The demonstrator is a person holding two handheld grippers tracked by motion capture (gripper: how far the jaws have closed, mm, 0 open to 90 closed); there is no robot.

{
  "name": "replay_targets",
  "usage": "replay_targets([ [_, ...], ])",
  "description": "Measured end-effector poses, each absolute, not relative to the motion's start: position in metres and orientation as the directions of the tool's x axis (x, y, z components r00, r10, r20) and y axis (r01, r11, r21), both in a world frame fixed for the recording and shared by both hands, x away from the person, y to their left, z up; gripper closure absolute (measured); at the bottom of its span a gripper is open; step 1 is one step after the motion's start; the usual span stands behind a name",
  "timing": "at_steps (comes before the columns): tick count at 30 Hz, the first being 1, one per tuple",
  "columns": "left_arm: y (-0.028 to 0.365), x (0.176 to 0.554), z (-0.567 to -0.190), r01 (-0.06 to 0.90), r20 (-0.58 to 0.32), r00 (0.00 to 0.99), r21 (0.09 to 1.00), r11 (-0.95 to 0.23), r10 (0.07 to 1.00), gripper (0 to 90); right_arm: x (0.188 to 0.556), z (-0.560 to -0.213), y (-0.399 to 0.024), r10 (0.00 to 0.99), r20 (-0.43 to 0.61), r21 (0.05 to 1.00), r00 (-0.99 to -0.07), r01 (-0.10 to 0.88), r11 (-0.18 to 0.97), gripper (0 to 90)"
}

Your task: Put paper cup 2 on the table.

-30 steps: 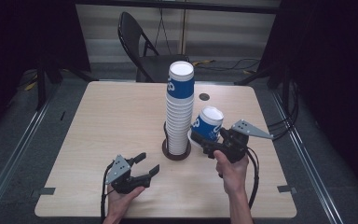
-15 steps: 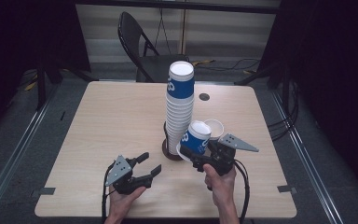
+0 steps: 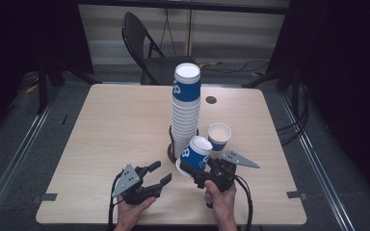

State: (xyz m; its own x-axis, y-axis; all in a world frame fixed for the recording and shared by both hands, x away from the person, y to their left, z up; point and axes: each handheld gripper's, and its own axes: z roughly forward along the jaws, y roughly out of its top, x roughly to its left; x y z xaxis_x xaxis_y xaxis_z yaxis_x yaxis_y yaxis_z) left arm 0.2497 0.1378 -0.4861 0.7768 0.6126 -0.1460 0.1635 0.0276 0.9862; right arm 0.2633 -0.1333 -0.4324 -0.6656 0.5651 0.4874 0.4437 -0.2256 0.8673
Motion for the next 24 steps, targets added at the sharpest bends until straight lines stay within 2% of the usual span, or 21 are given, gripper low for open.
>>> replay_targets([
  [9,0.133,0.251,-0.488,0.134,-0.118,0.796,0.991,0.017,0.593,44.4,0.256,-0.448,-0.126,0.548,0.523,0.847,-0.653,0.469,-0.250,22.4],
  [11,0.132,0.250,-0.488,0.119,-0.101,0.797,0.993,0.009,0.595,46.8,0.254,-0.451,-0.124,0.536,0.534,0.841,-0.654,0.477,-0.255,22.4],
  [13,0.131,0.249,-0.489,0.110,-0.093,0.807,0.994,0.007,0.583,53.1,0.254,-0.454,-0.122,0.515,0.555,0.828,-0.653,0.490,-0.270,22.4],
  [19,0.127,0.245,-0.491,0.054,-0.038,0.791,0.999,-0.008,0.610,57.0,0.253,-0.460,-0.116,0.476,0.597,0.800,-0.647,0.527,-0.286,22.2],
  [24,0.126,0.245,-0.492,0.023,-0.027,0.781,1.000,0.015,0.624,59.1,0.254,-0.464,-0.115,0.433,0.647,0.760,-0.628,0.573,-0.307,22.2],
])
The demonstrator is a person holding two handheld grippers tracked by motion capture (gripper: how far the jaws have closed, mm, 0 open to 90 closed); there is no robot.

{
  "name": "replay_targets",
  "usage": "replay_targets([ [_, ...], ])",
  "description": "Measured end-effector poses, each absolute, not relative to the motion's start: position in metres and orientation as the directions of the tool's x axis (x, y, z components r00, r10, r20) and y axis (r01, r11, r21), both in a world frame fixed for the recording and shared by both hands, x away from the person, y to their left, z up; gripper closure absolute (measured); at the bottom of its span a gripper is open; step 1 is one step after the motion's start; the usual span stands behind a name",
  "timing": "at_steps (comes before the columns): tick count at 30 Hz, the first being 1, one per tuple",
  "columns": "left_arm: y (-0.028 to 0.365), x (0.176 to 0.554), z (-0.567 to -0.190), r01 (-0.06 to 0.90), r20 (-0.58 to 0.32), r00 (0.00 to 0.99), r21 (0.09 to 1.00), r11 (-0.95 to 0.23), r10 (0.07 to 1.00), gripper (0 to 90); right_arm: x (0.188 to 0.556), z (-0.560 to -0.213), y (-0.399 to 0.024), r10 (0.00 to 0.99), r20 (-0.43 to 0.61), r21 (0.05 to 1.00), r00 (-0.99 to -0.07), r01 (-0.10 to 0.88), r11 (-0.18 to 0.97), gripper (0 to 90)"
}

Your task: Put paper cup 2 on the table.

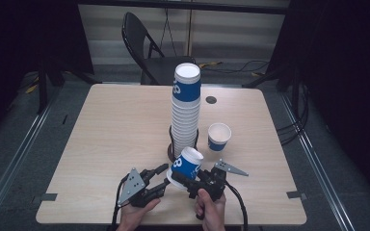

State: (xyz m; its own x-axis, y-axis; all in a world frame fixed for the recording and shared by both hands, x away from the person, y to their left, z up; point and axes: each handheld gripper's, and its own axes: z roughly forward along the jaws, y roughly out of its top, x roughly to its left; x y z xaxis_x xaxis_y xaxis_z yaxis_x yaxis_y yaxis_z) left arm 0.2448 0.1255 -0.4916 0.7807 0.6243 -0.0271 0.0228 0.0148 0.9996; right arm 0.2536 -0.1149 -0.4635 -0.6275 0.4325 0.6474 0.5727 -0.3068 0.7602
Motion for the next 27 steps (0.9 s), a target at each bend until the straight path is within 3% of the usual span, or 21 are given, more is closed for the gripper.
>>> replay_targets([
  [7,0.125,0.245,-0.491,-0.005,-0.007,0.780,1.000,0.018,0.626,64.4,0.255,-0.466,-0.113,0.364,0.705,0.709,-0.609,0.614,-0.348,22.2],
  [27,0.116,0.245,-0.492,-0.038,0.001,0.729,0.999,0.038,0.685,76.0,0.256,-0.473,-0.094,0.342,0.753,0.653,-0.561,0.697,-0.295,21.9],
])
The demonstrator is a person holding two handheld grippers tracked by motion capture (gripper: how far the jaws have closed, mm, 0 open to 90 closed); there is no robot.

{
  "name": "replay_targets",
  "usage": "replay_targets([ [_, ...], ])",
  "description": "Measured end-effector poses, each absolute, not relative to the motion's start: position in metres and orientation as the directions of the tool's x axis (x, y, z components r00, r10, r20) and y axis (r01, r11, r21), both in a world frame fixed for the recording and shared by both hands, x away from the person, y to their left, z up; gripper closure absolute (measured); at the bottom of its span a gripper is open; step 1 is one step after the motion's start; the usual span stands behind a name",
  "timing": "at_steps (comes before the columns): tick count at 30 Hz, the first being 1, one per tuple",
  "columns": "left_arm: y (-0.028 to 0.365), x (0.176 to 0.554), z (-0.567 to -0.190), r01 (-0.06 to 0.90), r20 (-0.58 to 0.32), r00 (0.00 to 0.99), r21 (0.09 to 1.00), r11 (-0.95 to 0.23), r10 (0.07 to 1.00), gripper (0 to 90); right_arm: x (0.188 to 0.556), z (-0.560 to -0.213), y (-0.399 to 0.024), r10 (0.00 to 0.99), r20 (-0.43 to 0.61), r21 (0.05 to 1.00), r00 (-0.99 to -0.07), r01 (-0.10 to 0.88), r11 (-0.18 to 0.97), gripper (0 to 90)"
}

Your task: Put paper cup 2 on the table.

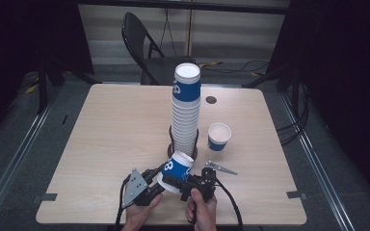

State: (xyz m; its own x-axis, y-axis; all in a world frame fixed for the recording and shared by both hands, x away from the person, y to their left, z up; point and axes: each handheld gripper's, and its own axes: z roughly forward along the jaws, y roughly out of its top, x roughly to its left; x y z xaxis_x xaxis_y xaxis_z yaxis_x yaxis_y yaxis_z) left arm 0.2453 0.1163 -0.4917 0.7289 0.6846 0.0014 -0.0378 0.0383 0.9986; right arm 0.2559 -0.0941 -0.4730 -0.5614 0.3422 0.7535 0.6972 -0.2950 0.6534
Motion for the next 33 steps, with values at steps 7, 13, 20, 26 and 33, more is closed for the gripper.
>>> replay_targets([
  [7,0.116,0.245,-0.489,-0.016,-0.022,0.733,0.999,0.050,0.680,80.2,0.255,-0.472,-0.093,0.358,0.728,0.683,-0.585,0.664,-0.303,17.4],
  [13,0.119,0.245,-0.489,0.013,-0.045,0.749,0.999,0.052,0.662,82.3,0.255,-0.470,-0.095,0.382,0.704,0.707,-0.598,0.641,-0.299,14.5],
  [20,0.123,0.244,-0.487,0.049,-0.068,0.764,0.998,0.048,0.641,83.8,0.256,-0.467,-0.097,0.414,0.679,0.731,-0.606,0.611,-0.305,12.0],
  [26,0.126,0.245,-0.485,0.091,-0.107,0.788,0.994,0.058,0.607,84.1,0.257,-0.461,-0.099,0.434,0.656,0.752,-0.618,0.583,-0.306,12.5],
  [33,0.130,0.246,-0.481,0.159,-0.160,0.805,0.986,0.053,0.571,84.3,0.261,-0.455,-0.109,0.454,0.644,0.764,-0.616,0.552,-0.335,13.7],
])
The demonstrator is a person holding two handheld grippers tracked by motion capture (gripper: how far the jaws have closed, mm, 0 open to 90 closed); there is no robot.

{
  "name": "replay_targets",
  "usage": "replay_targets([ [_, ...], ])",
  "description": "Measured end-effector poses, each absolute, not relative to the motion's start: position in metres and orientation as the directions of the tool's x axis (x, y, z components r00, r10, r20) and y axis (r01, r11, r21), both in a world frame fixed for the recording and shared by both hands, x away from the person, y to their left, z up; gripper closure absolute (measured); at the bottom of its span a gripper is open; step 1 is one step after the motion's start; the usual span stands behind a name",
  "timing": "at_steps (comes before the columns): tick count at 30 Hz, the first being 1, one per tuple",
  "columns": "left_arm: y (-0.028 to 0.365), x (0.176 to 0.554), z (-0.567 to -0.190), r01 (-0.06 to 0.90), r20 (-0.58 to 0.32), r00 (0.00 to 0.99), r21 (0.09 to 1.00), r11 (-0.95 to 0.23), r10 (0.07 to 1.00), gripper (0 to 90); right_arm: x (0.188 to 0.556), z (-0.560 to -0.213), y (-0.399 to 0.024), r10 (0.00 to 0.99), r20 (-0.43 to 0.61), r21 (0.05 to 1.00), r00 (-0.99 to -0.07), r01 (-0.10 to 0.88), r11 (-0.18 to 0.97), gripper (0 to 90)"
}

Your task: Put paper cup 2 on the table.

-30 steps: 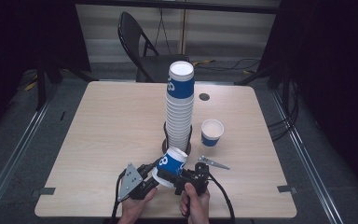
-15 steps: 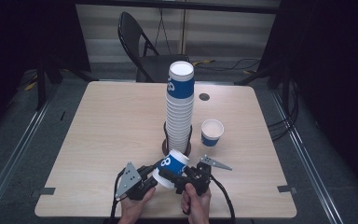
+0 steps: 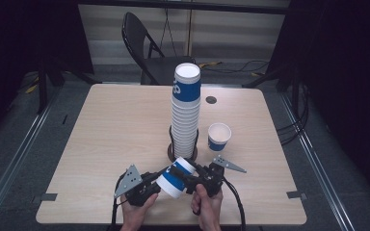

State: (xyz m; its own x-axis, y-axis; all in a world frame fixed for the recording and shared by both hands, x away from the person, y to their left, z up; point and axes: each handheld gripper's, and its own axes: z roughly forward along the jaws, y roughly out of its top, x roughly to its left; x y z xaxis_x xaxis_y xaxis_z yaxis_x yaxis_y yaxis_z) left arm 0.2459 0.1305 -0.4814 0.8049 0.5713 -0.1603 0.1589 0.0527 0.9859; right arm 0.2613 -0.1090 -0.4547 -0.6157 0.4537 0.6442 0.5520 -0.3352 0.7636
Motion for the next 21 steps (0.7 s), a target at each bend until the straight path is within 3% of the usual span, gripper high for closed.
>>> replay_targets([
  [7,0.138,0.252,-0.481,0.188,-0.113,0.775,0.980,-0.057,0.622,84.5,0.261,-0.452,-0.123,0.489,0.629,0.776,-0.604,0.523,-0.351,13.6],
  [11,0.144,0.258,-0.480,0.230,-0.137,0.777,0.970,-0.074,0.614,84.5,0.257,-0.452,-0.129,0.510,0.608,0.793,-0.609,0.502,-0.345,13.1],
  [13,0.147,0.260,-0.478,0.247,-0.153,0.784,0.966,-0.075,0.602,84.6,0.255,-0.451,-0.130,0.530,0.572,0.819,-0.626,0.475,-0.322,13.0],
  [21,0.153,0.262,-0.465,0.245,-0.075,0.778,0.950,-0.191,0.624,84.8,0.244,-0.451,-0.133,0.600,0.421,0.902,-0.680,0.380,-0.202,12.9],
])
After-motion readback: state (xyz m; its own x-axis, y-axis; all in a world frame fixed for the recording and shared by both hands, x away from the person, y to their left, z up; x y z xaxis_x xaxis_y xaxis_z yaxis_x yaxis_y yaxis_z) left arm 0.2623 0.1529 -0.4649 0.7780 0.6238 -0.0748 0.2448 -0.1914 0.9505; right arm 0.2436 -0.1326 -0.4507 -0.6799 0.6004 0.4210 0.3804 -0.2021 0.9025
